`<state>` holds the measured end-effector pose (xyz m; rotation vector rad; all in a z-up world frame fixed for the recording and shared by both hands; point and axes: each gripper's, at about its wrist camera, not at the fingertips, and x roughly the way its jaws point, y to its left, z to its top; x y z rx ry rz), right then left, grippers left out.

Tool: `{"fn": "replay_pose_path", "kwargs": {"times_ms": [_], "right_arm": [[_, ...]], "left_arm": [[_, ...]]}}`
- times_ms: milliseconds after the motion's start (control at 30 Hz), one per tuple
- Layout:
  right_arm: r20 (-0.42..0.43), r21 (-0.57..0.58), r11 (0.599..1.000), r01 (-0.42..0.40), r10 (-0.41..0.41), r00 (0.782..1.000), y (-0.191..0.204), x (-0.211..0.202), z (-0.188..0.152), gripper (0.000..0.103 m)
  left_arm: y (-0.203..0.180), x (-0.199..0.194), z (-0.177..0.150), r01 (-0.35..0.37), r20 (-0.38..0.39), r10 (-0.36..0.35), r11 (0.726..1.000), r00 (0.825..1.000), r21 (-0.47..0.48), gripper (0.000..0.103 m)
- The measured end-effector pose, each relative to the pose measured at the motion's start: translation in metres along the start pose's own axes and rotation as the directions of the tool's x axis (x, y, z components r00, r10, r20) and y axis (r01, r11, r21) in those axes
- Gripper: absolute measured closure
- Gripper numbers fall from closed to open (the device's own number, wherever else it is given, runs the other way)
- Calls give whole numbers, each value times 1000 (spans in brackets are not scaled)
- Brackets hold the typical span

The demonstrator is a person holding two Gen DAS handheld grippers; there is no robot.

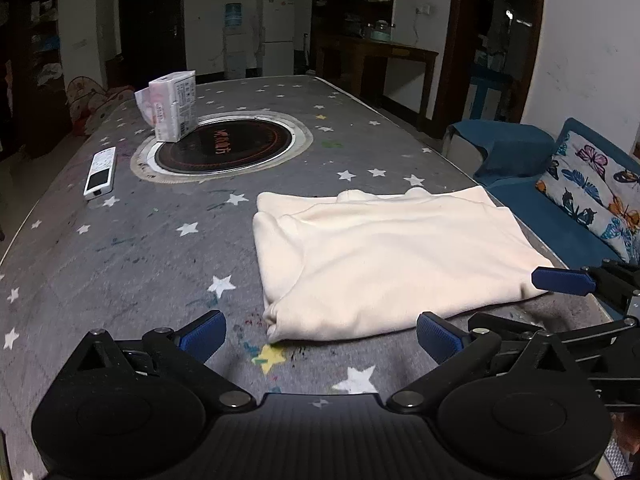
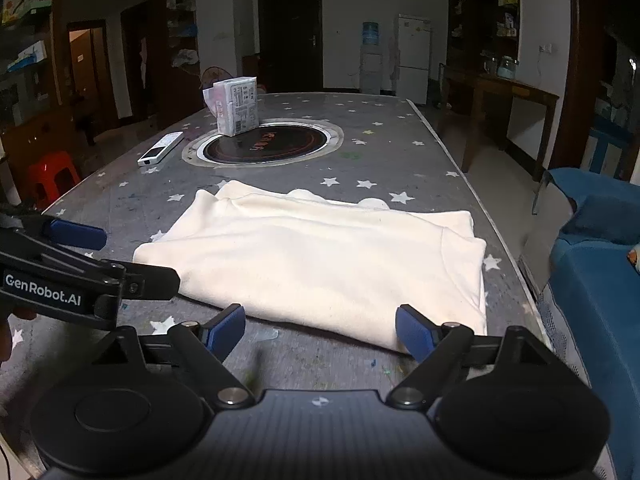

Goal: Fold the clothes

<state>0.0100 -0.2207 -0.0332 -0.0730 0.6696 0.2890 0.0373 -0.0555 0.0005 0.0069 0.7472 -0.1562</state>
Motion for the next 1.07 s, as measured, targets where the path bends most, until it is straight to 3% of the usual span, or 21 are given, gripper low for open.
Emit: {"fn": "replay_pose_path", "kwargs": {"times_ms": [433,900,1067], "right_arm": [[-7,1,1000,20,-20,1000,5,-8,-11,3],[-23,14,1000,26,-26,999,5,-11,-22,3],[-23,14,1000,27,-27,999,6,-11,-23,2]], "left_arm": [[0,-11,-15,-37,-14,37,999,999,-13,0],[-4,-16,-23,-23,-19,22,999,1000,-26,0],[-4,-15,-24,-51,-13,51,999,999,-19,0]]}}
